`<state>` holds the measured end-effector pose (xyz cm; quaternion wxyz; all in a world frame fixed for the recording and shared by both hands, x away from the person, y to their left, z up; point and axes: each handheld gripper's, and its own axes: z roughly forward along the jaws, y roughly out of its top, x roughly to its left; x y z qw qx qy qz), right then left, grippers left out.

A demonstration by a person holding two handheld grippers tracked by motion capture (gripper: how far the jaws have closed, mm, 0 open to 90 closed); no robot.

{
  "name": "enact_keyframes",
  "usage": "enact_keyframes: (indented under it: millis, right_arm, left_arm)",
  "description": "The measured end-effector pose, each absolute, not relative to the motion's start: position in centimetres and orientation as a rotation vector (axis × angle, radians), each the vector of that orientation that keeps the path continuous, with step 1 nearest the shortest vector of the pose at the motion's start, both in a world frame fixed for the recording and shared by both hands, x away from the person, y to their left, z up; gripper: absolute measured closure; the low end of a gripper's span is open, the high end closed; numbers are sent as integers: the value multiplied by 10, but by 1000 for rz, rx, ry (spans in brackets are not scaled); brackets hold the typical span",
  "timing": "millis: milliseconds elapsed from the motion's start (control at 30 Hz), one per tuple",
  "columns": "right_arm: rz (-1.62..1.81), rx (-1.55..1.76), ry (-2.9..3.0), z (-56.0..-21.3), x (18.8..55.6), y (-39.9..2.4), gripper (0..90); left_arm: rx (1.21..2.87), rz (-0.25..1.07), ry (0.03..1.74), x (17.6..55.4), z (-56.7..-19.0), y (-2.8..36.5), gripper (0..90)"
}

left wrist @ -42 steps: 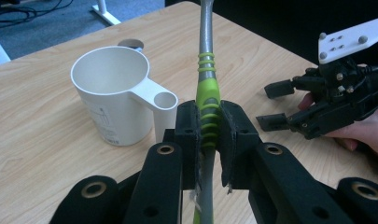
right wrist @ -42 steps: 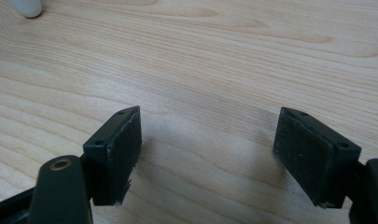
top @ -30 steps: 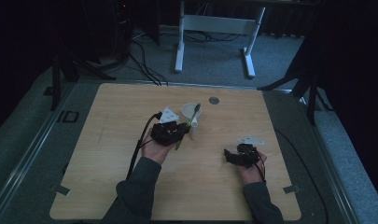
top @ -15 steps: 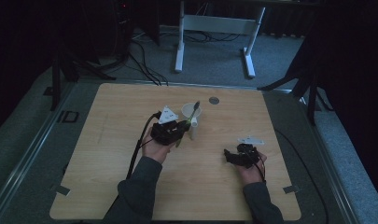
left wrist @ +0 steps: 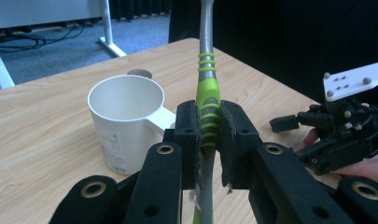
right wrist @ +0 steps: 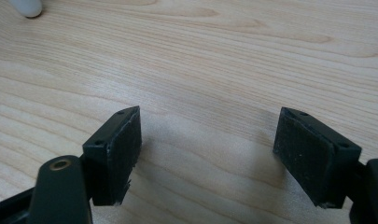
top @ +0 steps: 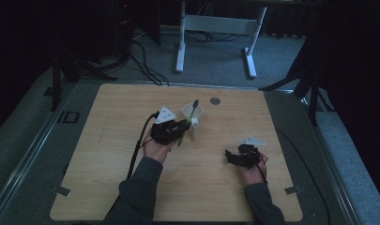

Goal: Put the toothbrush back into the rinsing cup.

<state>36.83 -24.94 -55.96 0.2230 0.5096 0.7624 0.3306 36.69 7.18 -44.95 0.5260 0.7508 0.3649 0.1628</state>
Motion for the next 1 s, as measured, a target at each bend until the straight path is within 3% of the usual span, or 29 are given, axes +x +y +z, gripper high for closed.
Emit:
enact_keyframes:
  millis: [1000]
  right_arm:
    - [913, 1405, 2109, -559, 369, -249, 229]
  left_arm:
    - [1654, 310, 862, 377, -451, 75, 788]
